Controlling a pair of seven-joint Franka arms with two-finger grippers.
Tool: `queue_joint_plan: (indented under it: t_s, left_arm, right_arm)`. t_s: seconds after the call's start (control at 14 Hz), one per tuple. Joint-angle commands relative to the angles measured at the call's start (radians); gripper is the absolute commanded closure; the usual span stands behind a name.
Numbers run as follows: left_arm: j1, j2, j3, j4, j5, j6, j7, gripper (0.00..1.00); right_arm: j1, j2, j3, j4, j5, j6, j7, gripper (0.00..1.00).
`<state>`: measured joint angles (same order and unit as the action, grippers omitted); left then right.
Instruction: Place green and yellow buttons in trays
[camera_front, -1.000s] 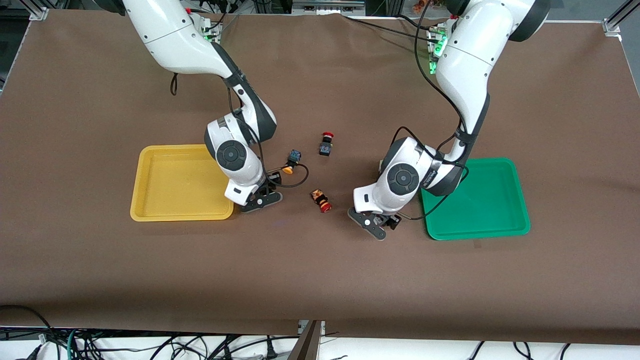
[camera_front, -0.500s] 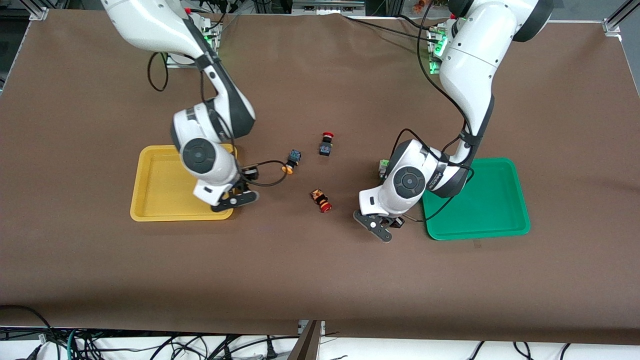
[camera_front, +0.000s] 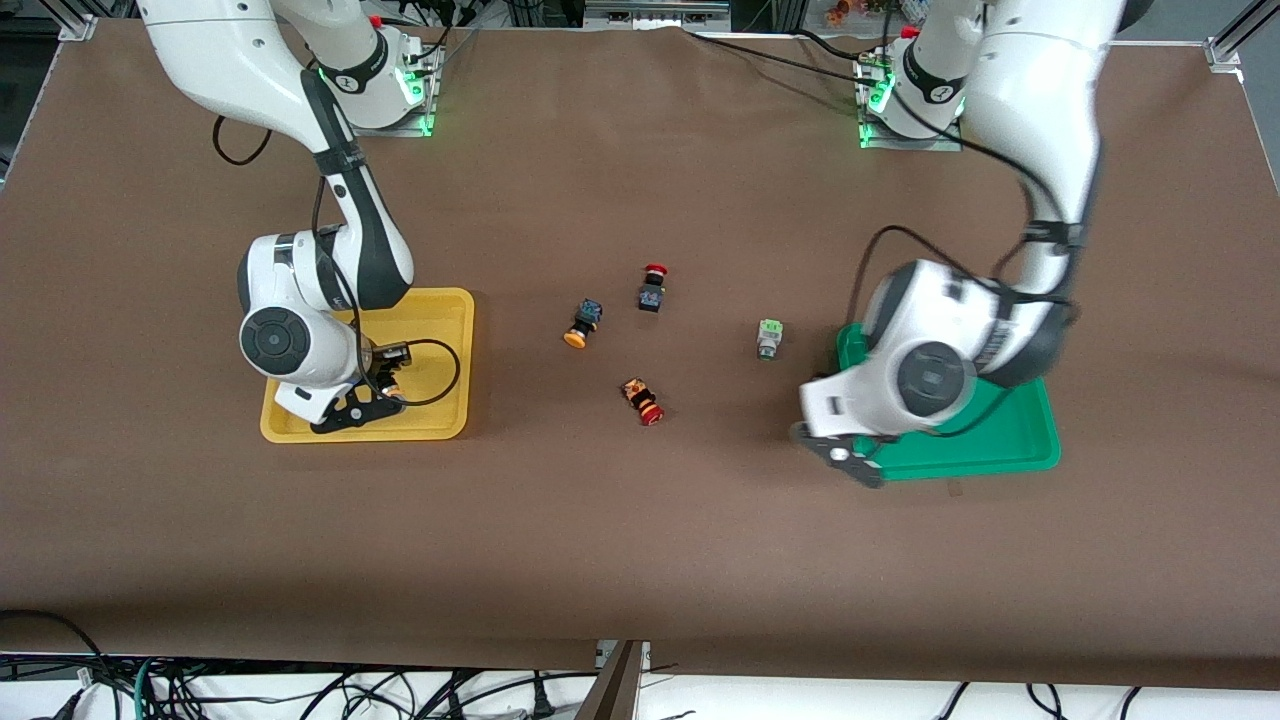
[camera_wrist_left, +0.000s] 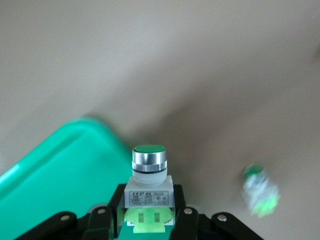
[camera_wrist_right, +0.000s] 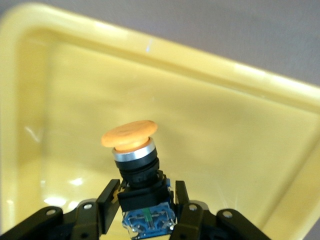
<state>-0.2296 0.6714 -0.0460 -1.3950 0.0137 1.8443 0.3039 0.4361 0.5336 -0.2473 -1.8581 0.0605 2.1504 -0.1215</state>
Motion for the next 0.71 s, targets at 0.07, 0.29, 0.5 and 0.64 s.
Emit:
queue_joint_plan:
  t_s: [0.07, 0.29, 0.5, 0.64]
  left_arm:
    - [0.119, -0.001, -0.015, -0.114, 0.011, -0.024, 0.153, 0.89]
    - [0.151, -0.003, -0.015, -0.226, 0.011, 0.113, 0.156, 0.8]
    - [0.15, -0.036, -0.023, -0.216, 0.009, 0.096, 0.156, 0.0]
    - [0.127, -0.09, -0.049, -0.197, 0.002, 0.032, 0.121, 0.0]
  right_arm:
    - [0.012, -0.041, -0.05, -0.095, 0.007, 0.072, -0.088, 0.55]
    - [0.009, -0.064, -0.052, -0.093, 0.007, 0.045, -0.095, 0.51]
    - [0.01, -0.081, -0.05, -0.085, 0.007, 0.02, -0.081, 0.23]
    - [0.012, -0.095, -0.043, -0.075, 0.009, -0.01, -0.069, 0.01]
